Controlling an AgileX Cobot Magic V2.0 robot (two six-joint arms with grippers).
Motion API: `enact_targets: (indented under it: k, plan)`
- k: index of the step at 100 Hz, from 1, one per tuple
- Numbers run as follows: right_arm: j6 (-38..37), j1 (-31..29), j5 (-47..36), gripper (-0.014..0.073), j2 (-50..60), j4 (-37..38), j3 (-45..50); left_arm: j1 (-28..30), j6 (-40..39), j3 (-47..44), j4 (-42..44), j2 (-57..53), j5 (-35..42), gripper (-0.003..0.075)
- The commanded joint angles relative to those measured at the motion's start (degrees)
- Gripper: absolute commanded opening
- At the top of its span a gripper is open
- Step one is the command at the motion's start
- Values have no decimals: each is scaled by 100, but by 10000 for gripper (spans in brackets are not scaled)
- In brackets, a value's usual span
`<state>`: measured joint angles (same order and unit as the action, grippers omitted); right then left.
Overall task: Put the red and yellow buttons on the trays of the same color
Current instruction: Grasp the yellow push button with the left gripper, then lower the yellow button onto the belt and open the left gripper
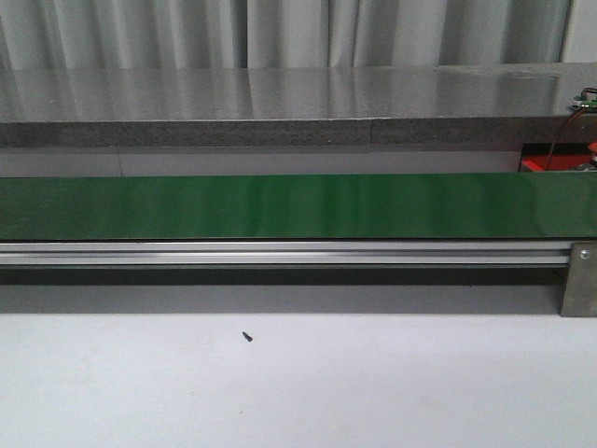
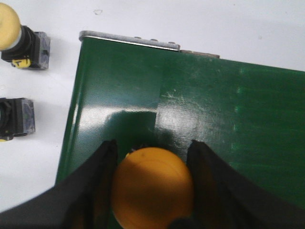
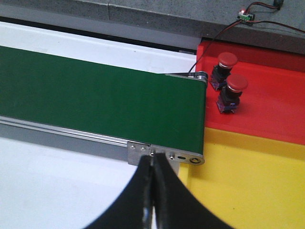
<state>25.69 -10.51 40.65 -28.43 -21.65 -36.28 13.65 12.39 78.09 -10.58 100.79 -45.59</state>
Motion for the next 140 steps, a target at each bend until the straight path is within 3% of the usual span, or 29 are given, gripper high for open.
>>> enact_targets:
  k: [1, 16, 30, 60, 75, 99, 140]
  plan:
    - [36, -14, -402, -68, -13, -149, -151, -22, 123, 151, -99, -192, 125, 214]
    - [36, -14, -402, -68, -13, -149, -151, -25, 370, 158, -512, -268, 114, 438]
    - [36, -14, -402, -68, -13, -149, -151, -94, 395, 158, -546, -480, 114, 538]
    - [36, -14, -396, -68, -13, -149, -151, -188, 477, 415, -615, -1033, 114, 538]
    - [36, -14, -396, -68, -13, -149, -151, 52, 477, 500, -583, -1166, 153, 537]
    - [36, -14, -396, -68, -13, -149, -151, 950, 451, 500, -449, -1166, 15, 537]
    - [36, -14, -396, -68, -13, -149, -151, 2414, 217, 500, -311, -784, 453, 537]
